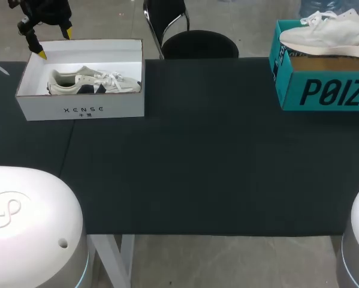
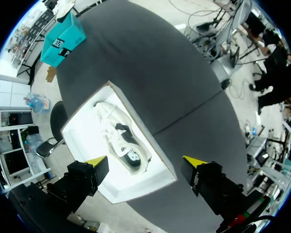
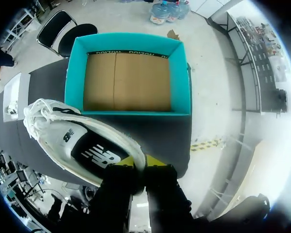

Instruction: Take the shoe out of the shoebox, open the shoe tongue, remove and reinsert the insole, then place the shoe into the shoebox

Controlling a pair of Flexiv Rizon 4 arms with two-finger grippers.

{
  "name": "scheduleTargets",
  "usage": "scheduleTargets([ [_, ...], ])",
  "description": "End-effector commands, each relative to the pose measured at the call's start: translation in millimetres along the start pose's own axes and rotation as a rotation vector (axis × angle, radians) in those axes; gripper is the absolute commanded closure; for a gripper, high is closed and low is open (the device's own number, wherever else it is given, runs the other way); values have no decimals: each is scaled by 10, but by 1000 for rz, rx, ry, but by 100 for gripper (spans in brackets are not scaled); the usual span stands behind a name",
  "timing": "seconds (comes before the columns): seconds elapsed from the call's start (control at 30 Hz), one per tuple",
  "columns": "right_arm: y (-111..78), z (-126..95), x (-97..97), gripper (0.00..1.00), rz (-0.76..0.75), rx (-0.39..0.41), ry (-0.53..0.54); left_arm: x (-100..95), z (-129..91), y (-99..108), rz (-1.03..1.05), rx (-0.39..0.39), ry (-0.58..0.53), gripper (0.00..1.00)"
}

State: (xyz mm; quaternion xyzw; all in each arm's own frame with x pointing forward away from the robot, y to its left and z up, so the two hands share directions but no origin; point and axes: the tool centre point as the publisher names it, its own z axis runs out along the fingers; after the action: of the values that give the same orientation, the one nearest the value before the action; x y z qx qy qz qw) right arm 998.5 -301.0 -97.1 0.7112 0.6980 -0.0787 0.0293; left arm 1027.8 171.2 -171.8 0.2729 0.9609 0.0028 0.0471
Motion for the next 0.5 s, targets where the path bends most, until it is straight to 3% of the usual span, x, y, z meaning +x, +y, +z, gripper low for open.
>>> scheduleTargets([
  [0.03, -311, -43, 145, 100, -1, -755, -24, 7, -3, -5, 0, -2, 0, 0],
  [0.5, -311, -43, 145, 100, -1, -755, -24, 7, -3, -5, 0, -2, 0, 0],
])
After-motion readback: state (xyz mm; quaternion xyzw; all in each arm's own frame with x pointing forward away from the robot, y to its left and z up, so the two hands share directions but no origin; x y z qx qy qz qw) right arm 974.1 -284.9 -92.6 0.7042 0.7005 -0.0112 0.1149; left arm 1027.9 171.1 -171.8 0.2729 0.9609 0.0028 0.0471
